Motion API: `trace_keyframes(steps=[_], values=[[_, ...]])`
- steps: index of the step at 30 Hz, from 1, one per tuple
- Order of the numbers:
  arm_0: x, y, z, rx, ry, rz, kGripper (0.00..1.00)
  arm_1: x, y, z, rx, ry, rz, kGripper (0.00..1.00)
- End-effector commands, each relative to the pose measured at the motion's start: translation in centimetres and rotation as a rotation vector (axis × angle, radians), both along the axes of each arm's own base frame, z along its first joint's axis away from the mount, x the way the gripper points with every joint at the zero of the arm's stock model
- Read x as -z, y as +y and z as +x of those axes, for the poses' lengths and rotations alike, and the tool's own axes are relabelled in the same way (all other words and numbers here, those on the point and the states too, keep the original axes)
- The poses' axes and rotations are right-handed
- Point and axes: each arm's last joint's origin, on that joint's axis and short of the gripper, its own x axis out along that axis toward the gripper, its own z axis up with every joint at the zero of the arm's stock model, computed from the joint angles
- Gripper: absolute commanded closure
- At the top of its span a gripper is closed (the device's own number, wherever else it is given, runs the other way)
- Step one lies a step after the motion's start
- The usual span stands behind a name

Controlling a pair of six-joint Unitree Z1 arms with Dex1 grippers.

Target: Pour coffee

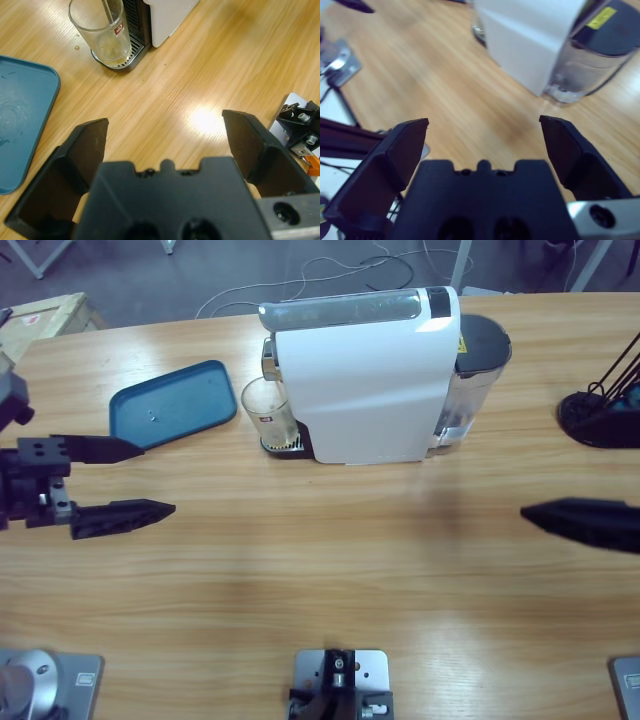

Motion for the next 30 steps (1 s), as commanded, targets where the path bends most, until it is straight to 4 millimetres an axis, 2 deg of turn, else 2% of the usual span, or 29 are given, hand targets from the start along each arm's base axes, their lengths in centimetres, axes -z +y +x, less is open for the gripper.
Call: trace_keyframes(steps=[1,12,20,30], values=[[0.8,0.4,-0.8,0.006,0.017,0.02,0.013,1.3,-0.2,0.3,-0.009,0.001,-0.055,0.0],[1.6,-0.2,0.0,0.009,0.047,0.04,0.013,1.2,-0.3,0.6,0.02,-0.011,-0.059,0.0],[2.0,-0.8,0.7,0.004,0.057,0.058,0.013,2.0,-0.6,0.4,0.03,0.011,-0.073,0.0],[2.4,-1.4,1.5,0.003,0.076,0.078,0.013,2.0,-0.2,0.7,0.035,0.004,-0.062,0.0]])
